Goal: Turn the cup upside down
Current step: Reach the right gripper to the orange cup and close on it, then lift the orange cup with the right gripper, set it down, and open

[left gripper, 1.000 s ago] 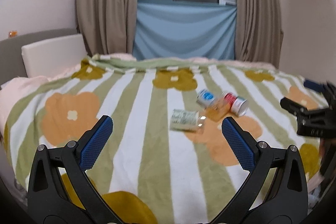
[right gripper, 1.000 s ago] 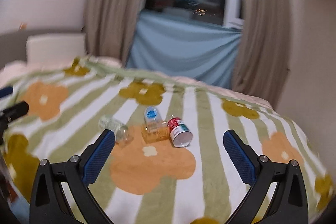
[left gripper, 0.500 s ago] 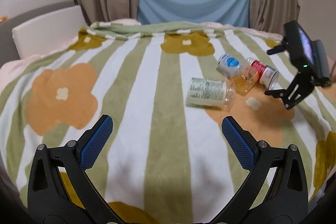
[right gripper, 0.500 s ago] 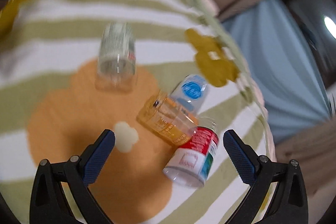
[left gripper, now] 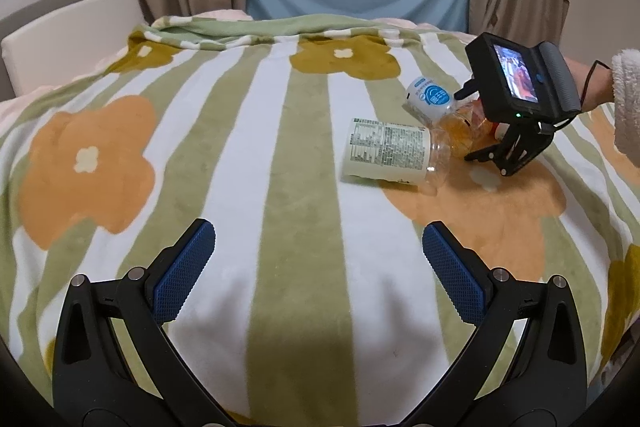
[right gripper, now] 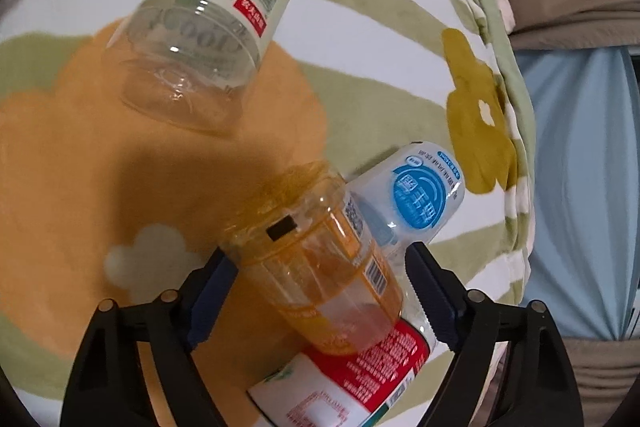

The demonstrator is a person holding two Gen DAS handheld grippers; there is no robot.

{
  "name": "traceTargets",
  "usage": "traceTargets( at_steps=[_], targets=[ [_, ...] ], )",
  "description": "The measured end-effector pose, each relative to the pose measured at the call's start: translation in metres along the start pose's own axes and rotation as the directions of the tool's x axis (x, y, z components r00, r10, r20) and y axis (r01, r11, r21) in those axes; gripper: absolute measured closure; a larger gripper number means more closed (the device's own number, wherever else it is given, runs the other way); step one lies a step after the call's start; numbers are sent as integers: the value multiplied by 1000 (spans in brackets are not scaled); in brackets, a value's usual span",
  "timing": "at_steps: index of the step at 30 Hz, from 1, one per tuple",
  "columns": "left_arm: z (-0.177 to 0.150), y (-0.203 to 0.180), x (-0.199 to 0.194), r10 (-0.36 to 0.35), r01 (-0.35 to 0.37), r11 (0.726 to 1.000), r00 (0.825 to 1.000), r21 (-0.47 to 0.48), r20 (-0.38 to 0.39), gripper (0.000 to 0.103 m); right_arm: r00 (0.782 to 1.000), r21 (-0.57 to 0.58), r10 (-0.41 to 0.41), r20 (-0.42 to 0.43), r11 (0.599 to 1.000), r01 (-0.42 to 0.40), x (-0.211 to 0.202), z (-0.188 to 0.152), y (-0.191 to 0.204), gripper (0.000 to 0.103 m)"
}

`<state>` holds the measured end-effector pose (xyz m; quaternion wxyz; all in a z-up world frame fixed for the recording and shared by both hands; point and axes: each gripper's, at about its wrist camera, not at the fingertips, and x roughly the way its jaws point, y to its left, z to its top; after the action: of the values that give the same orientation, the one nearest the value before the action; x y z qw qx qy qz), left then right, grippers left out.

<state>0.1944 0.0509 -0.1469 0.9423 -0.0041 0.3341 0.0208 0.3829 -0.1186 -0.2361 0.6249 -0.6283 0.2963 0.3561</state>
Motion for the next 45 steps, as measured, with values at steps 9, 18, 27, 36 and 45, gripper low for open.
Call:
traceTargets(
  at_steps=[9, 18, 27, 36, 45],
  targets=[
    [2, 1, -8, -9, 9, 1000, 1000, -13, 15, 0, 1000, 67, 27, 13, 997, -28, -11, 6, -8, 41],
    [2, 4, -43, -23, 24, 1000, 998, -14, 59, 0, 991, 160, 133, -2, 978, -131, -64, 12, 5, 41],
    [-15, 12, -88, -69, 72, 997, 994, -36, 83, 0, 915, 415, 400, -57, 843, -342, -129, 22, 84, 41],
    [-32, 16, -115, -103, 106, 993, 992, -42, 72, 0, 862, 628, 486, -143, 718, -301, -90, 20, 112, 41],
    [-35, 16, -122, -129, 130, 990, 991, -54, 37, 0, 840, 729, 539, -68, 602, -327, -66, 18, 95, 13]
  ],
)
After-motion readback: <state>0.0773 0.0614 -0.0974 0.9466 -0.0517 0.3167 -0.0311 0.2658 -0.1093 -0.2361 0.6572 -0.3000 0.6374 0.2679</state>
